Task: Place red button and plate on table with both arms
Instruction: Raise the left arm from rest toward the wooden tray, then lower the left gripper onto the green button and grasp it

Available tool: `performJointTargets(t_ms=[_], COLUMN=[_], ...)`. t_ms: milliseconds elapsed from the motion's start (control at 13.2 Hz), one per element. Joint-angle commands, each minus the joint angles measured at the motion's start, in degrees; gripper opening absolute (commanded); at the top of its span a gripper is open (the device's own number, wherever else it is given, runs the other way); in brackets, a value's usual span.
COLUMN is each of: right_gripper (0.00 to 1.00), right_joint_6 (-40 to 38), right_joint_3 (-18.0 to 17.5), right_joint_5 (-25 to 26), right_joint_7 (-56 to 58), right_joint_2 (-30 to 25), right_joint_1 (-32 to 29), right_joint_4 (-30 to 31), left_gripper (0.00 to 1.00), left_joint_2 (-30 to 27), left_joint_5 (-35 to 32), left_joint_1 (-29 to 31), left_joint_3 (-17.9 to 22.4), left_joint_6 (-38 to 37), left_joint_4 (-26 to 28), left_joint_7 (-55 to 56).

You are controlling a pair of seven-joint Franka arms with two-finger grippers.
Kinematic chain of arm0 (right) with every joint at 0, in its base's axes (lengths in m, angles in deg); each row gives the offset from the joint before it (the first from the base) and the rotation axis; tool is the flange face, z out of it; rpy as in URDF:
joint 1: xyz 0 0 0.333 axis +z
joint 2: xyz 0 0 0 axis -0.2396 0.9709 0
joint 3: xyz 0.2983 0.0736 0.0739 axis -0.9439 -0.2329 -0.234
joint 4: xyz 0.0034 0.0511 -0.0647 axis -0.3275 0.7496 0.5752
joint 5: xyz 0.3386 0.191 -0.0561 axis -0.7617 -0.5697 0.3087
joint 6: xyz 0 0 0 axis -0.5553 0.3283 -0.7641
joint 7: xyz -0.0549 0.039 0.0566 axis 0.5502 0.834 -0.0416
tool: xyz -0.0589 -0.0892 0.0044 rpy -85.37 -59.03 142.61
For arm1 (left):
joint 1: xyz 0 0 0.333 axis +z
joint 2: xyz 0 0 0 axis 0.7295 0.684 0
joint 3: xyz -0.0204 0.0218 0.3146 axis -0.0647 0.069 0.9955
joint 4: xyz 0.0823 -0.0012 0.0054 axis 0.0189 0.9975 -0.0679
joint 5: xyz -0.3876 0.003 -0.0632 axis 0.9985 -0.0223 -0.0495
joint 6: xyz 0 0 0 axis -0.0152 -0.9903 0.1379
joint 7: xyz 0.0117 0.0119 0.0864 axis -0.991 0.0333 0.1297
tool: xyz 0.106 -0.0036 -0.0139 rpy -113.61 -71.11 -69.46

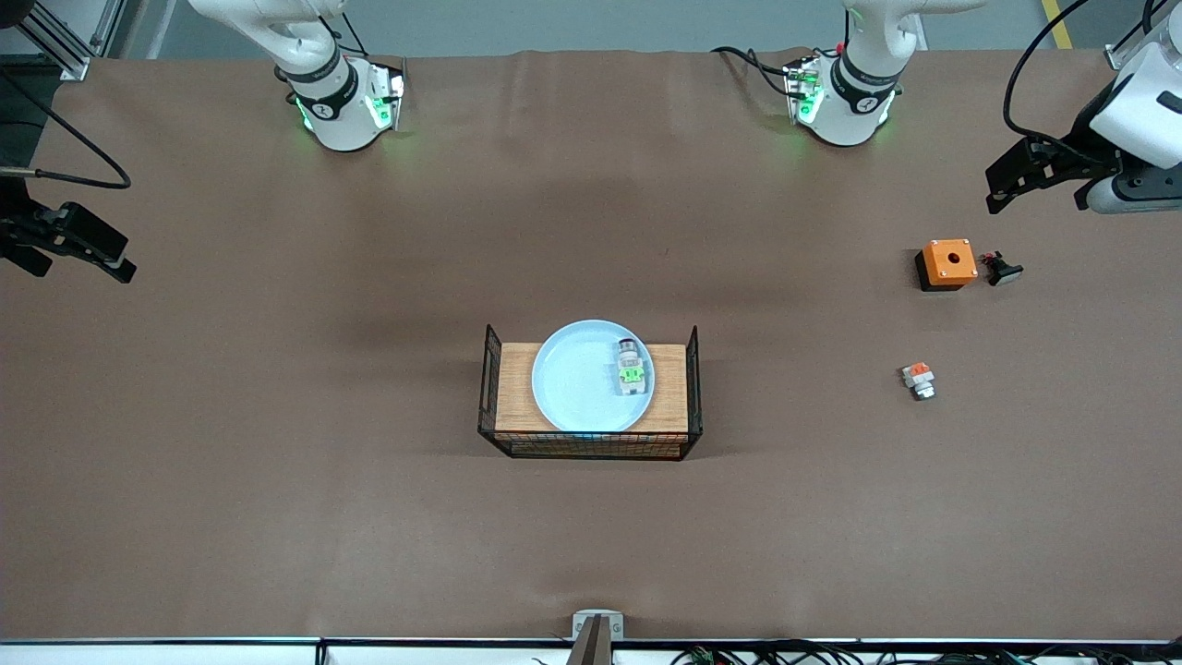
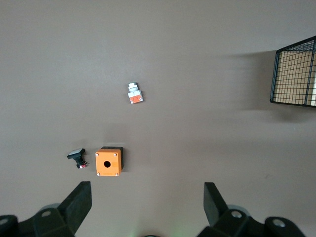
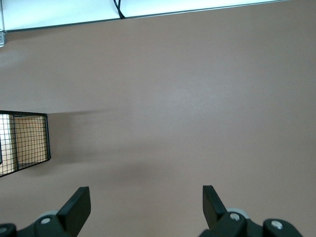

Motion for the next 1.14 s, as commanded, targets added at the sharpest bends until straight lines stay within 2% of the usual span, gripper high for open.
performJointTargets(t_ms=[0,151,303,454,605,681,757,908,1059], right_gripper=[1.0,1.0,1.0,1.0,1.0,1.0,1.0,1.0,1.0], right_joint_6=[-0.68,-0.68,-0.68,-0.68,-0.85,-0.85,-0.85,-0.85,-0.85], right_joint_3=[-0.82,-0.82,-0.82,-0.91,-0.91,-1.0,-1.08,-1.26,-1.26], right_joint_5=[0.11,0.11,0.02,0.02,-0.16,-0.24,-0.42,-0.6,-0.68], right_joint_7=[0.59,0.59,0.59,0.59,0.77,0.42,0.33,0.24,0.33], right_joint_2=[0.52,0.52,0.52,0.52,0.52,0.52,0.43,0.52,0.52], right_joint_1=[-0.95,-0.95,-0.95,-0.86,-0.78,-0.69,-0.6,0.1,0.46], right_joint_4=[-1.43,-1.43,-1.43,-1.43,-1.43,-1.43,-1.43,-1.43,-1.34], left_gripper=[1.0,1.0,1.0,1.0,1.0,1.0,1.0,1.0,1.0], left_joint_2=[0.37,0.45,2.29,5.72,8.7,12.02,14.41,18.36,21.18], left_joint_5=[0.94,0.68,0.5,0.85,1.21,0.77,0.68,0.68,0.59], left_joint_1=[0.09,-0.26,-0.96,-2.11,-2.89,-4.12,-5.87,-11.66,-16.15], left_joint_3=[0.25,0.16,-0.63,-5.35,-11.06,-14.13,-15.47,-15.66,-15.57], left_joint_6=[-1.14,-1.14,-4.02,-6.5,-6.24,-6.32,-6.06,-1.52,4.11], left_joint_4=[-1.37,-2.07,-5.74,-9.8,-11.64,-14.62,-16.56,-19.03,-19.04], left_joint_7=[-0.59,-0.41,-0.33,2.03,13.33,16.34,18.72,26.18,32.25])
